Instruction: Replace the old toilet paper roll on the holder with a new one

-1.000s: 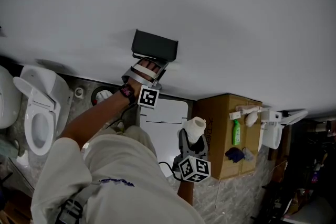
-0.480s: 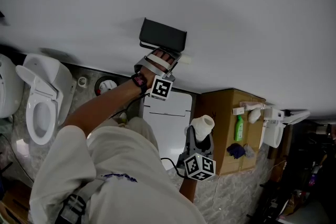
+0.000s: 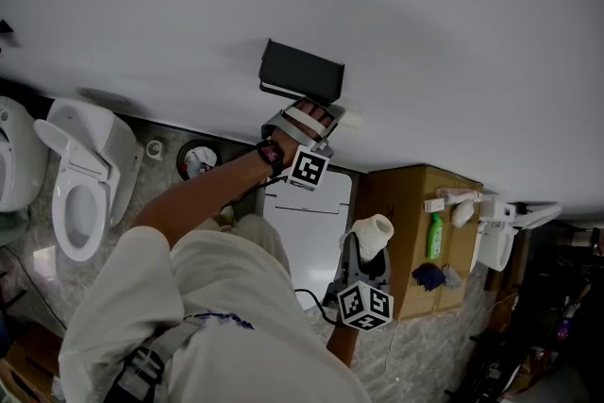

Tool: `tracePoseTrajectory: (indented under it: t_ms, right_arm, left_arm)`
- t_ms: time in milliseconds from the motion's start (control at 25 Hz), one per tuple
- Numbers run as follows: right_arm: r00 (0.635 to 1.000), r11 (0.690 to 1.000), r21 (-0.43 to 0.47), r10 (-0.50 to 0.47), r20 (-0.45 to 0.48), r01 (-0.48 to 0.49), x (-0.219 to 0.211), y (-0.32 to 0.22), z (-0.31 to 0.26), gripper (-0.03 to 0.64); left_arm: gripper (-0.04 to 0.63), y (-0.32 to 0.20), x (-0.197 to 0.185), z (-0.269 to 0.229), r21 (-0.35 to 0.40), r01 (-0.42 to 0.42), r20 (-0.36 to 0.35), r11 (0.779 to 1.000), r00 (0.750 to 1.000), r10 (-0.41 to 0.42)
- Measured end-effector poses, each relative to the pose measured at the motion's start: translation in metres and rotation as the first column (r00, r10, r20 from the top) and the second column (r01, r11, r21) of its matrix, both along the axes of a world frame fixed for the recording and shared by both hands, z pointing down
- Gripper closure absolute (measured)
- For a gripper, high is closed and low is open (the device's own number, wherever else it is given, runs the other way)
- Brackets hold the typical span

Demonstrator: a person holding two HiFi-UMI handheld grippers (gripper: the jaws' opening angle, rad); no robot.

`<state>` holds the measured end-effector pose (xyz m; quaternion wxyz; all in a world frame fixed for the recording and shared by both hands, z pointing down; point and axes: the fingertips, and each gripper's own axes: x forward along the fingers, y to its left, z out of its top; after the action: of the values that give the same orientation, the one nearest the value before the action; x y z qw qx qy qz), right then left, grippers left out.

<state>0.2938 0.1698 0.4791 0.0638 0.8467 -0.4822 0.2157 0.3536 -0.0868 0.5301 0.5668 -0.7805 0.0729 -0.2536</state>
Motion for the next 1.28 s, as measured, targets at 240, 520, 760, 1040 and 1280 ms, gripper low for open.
tracePoseTrajectory:
  t_ms: [240, 520, 760, 1040, 1280]
  right_arm:
    - [1.000, 1.000, 0.002, 0.004, -0.003, -0.004, -0.002, -0.007, -0.001, 0.305]
    - [1.000, 1.000, -0.010, 0.024, 0.000, -0.024, -0.001, -0.004, 0.001, 0.305]
    - [0.999, 0.999, -0.013, 0.037, -0.004, -0.037, -0.002, -0.002, 0.001, 0.305]
    - [0.997, 0.997, -0.048, 0.067, -0.024, -0.068, 0.008, 0.010, 0.002, 0.305]
    - [0.996, 0.995, -0.078, 0.050, -0.079, -0.056, 0.022, 0.002, -0.002, 0.305]
  left_arm:
    - [0.422, 0.007, 0.005, -0.007, -0.014, -0.023, -0.046, 1.000, 0.999, 0.022]
    - [0.422, 0.014, 0.012, 0.000, -0.008, -0.048, -0.004, 0.999, 0.999, 0.048]
    - [0.422, 0.025, 0.016, -0.017, -0.053, -0.071, -0.092, 0.996, 0.994, 0.066]
    - [0.422, 0.040, -0.016, -0.055, -0.172, -0.065, -0.225, 0.983, 0.974, 0.025]
    - [0.422, 0.024, -0.075, -0.094, -0.428, -0.066, -0.413, 0.901, 0.901, -0.131]
